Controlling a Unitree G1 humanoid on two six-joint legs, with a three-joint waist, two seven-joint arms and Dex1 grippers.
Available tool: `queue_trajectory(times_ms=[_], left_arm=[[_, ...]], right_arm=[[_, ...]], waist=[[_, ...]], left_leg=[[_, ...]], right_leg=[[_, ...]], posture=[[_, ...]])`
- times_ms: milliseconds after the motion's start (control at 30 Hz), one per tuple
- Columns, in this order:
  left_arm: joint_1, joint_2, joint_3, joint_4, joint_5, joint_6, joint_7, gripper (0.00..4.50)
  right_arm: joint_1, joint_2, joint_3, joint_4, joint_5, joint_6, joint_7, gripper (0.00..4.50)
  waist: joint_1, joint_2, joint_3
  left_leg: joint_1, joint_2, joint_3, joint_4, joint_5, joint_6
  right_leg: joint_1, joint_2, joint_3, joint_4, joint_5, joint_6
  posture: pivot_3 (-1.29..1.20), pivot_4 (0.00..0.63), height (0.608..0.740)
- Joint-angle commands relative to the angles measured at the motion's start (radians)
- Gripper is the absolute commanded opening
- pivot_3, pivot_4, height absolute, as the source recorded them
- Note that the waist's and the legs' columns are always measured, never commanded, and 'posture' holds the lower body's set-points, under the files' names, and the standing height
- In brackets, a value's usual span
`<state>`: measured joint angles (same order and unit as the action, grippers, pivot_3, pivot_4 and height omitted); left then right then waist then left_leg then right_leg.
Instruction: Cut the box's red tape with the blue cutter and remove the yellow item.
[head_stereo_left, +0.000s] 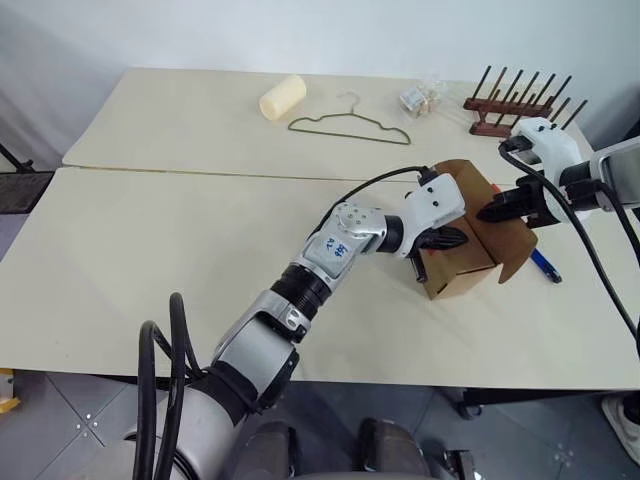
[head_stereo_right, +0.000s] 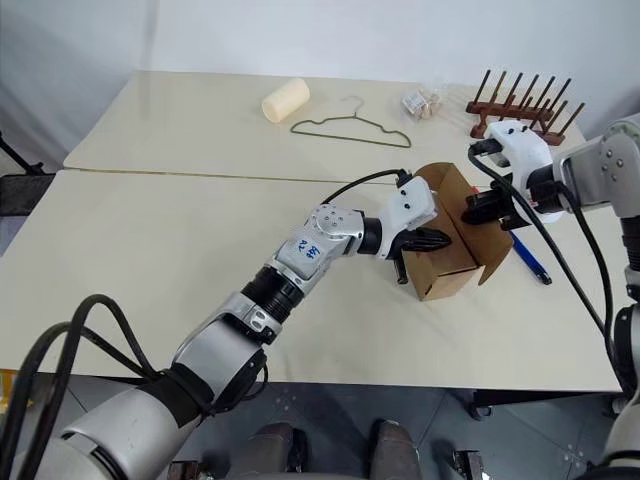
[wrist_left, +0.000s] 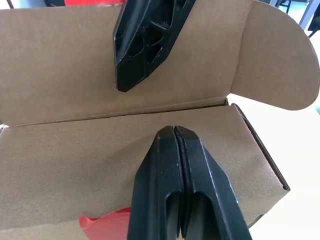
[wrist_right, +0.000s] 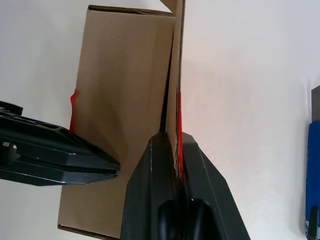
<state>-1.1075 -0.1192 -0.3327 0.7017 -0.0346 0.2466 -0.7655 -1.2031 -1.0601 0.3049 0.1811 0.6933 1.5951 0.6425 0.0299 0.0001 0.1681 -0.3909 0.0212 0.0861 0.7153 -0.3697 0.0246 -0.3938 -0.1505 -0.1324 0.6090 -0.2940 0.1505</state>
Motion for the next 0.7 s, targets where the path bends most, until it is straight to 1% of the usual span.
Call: queue_trajectory(times_ms=[33,233,500,700], left_arm=[[0.087,0.021,-0.046,0.027,0.047,0.078,-0.018,0.0],[0.157,0.108,-0.038,-0.065,0.052,0.133,-0.024,0.0],[0.286,0.204,-0.032,-0.274,0.038,0.232,-0.019,0.0],[0.321,0.211,-0.015,-0.352,0.023,0.272,0.005,0.0]], right_arm=[[0.002,-0.056,0.029,-0.013,0.01,0.019,0.062,0.04],[0.002,-0.105,0.093,0.021,-0.07,-0.024,0.153,0.04],[-0.028,-0.197,0.228,0.014,-0.154,-0.077,0.363,0.04],[-0.032,-0.151,0.223,-0.036,-0.159,-0.026,0.397,0.04]], waist=[[0.0,0.0,0.0],[-0.001,0.0,0.0],[-0.002,0.0,-0.001],[0.004,-0.001,-0.001]], left_leg=[[0.0,0.0,0.0,0.0,0.0,0.0],[0.001,0.0,-0.001,0.0,0.0,0.0],[0.002,0.0,-0.001,0.001,0.0,0.0],[0.004,0.0,-0.005,0.004,0.0,0.0]], right_leg=[[0.0,0.0,0.0,0.0,0.0,0.0],[0.002,0.0,0.0,0.0,0.0,0.0],[0.002,0.0,0.001,0.0,0.0,0.0],[0.007,0.0,0.0,-0.001,0.0,0.0]], posture=[[0.0,0.15,0.74],[0.0,0.15,0.74],[0.0,0.15,0.74],[0.0,0.15,0.74]])
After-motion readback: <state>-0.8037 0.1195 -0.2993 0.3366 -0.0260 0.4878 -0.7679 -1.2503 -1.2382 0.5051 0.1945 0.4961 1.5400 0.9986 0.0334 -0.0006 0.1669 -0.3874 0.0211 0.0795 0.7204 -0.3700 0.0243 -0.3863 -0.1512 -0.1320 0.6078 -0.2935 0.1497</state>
